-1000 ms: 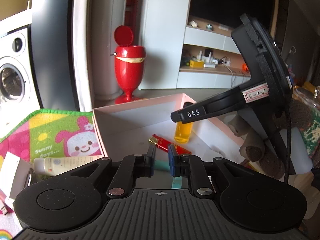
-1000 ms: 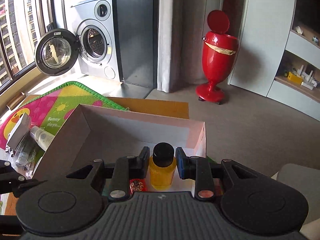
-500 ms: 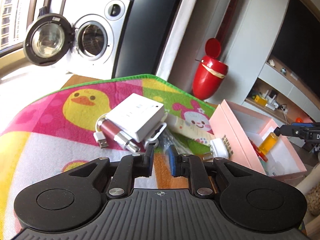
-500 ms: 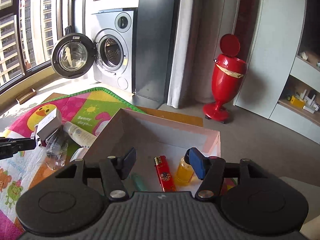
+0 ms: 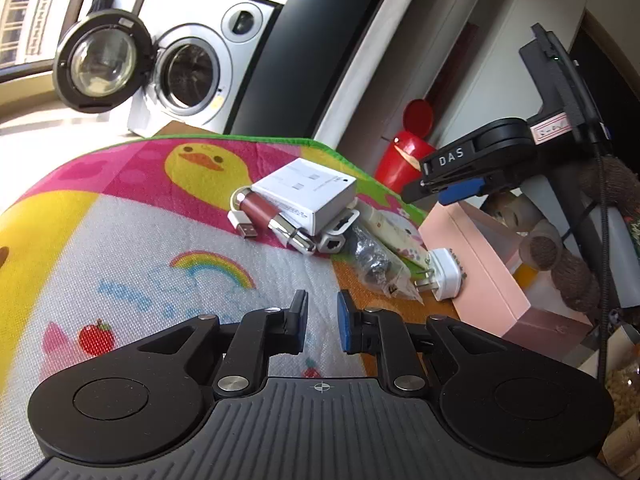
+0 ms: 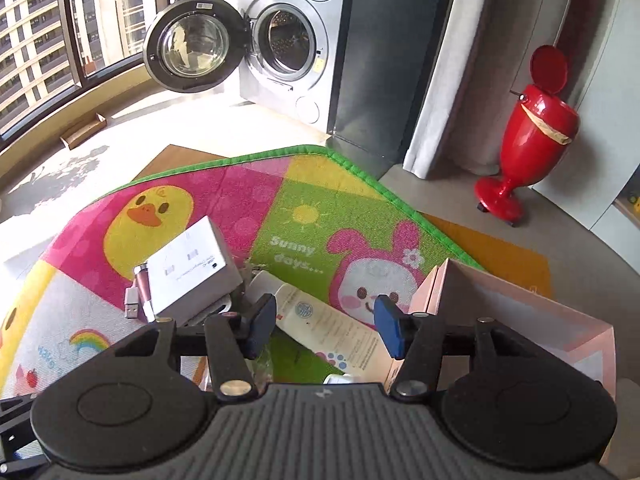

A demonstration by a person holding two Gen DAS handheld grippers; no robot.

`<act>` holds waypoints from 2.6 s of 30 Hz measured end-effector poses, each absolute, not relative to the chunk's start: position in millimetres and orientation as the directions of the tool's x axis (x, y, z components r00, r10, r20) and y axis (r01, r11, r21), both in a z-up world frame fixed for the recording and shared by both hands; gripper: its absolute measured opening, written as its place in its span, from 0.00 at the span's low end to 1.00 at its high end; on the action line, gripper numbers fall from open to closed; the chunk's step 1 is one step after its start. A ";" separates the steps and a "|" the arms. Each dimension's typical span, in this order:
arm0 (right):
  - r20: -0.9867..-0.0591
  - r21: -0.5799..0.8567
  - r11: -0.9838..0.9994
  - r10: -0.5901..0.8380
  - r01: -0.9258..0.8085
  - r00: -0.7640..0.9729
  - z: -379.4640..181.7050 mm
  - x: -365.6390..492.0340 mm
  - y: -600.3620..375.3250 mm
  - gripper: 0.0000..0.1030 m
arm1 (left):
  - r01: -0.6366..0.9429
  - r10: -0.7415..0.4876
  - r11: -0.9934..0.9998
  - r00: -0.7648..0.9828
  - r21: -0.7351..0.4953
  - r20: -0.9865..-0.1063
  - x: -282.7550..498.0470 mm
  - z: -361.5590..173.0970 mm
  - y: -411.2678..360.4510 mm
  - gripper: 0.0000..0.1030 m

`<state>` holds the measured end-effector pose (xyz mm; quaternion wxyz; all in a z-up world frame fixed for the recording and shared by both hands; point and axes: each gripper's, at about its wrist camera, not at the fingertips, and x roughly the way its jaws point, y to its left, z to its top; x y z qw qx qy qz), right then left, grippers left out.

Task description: Organize rigid objects

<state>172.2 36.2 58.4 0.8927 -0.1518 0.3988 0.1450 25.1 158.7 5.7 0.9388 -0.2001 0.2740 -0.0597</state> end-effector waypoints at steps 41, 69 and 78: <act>-0.880 -0.149 0.812 0.151 -0.564 0.451 12.5 207.6 68.5 0.57 | 0.044 -0.276 0.894 0.839 -0.447 -0.469 20.0 3.9 158.2 0.17; -0.635 -0.088 0.807 0.406 -0.584 0.657 59.8 -18.1 -55.7 0.64 | 0.036 -0.293 0.898 0.791 -0.438 -0.537 16.2 29.3 132.0 0.17; -0.507 -0.374 0.768 0.301 -0.521 0.808 11.0 -10.9 -9.1 0.40 | 0.032 -0.194 0.964 0.764 -0.265 -0.615 -5.2 31.2 119.7 0.17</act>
